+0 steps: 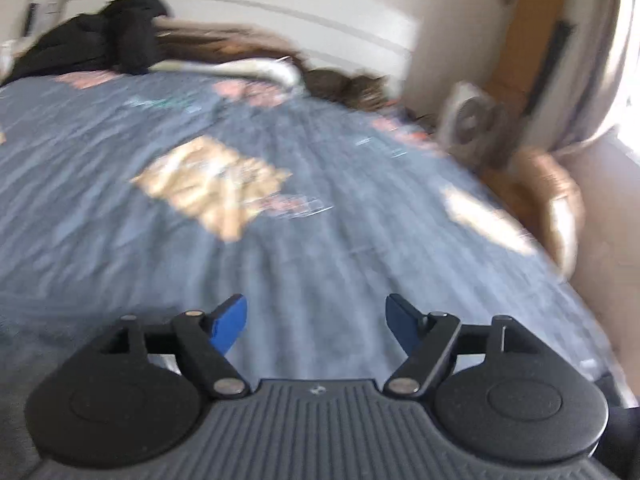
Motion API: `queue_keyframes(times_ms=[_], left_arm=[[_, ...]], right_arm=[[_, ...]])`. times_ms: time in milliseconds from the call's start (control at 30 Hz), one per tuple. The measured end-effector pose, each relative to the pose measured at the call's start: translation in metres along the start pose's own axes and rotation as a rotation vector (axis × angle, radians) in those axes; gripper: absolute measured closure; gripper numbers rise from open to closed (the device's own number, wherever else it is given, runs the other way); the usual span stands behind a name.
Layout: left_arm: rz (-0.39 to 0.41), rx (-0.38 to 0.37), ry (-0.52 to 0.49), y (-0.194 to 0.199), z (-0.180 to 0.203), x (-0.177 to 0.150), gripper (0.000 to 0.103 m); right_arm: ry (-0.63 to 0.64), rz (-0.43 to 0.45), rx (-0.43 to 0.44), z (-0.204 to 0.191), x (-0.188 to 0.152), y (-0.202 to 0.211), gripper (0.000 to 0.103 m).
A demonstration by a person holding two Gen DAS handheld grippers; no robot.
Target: Fold clothes
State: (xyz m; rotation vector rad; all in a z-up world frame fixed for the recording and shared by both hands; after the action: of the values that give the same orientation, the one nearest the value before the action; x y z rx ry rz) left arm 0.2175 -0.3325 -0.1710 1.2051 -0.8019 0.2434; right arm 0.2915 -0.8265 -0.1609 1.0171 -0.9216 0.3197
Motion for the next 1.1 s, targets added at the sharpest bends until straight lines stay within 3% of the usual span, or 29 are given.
queue_keyframes(times_ms=[167, 267, 433, 567, 700, 833, 1000, 1100], left_arm=[[0.012, -0.008, -0.010, 0.003, 0.004, 0.002, 0.025], [0.018, -0.012, -0.016, 0.005, 0.007, 0.003, 0.025], [0.035, -0.029, -0.019, 0.013, 0.015, 0.004, 0.025], [0.060, -0.058, -0.050, 0.027, 0.032, 0.004, 0.025], [0.082, -0.091, -0.084, 0.045, 0.051, -0.005, 0.025], [0.081, -0.110, -0.080, 0.069, 0.060, -0.020, 0.025], [0.089, -0.113, -0.086, 0.109, 0.052, -0.049, 0.024], [0.087, -0.089, -0.086, 0.129, 0.043, -0.065, 0.023]], right_arm=[[-0.059, 0.032, 0.076, 0.017, 0.011, 0.034, 0.025], [-0.100, 0.044, 0.167, 0.012, 0.001, 0.073, 0.025], [-0.203, -0.010, 0.374, -0.005, -0.058, 0.154, 0.025], [-0.229, -0.061, 0.469, -0.023, -0.118, 0.223, 0.025], [-0.243, -0.075, 0.464, -0.028, -0.168, 0.285, 0.025], [-0.194, -0.068, 0.407, -0.016, -0.206, 0.332, 0.025], [-0.142, -0.110, 0.328, 0.029, -0.242, 0.355, 0.026], [-0.153, -0.189, 0.340, 0.055, -0.263, 0.356, 0.027]])
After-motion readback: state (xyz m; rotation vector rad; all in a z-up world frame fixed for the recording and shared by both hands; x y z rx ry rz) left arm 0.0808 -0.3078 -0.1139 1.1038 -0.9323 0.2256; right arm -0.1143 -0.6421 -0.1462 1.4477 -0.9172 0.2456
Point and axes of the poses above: each gripper's, at about its wrist camera, not at the fingertips, and y roughly against the way its jaws point, z to its right, x to its top, the point moved 4 cm from there along -y, roughly the way its jaws point, and after that the axes turned 9 degrees about x, right-handed, at the moved point
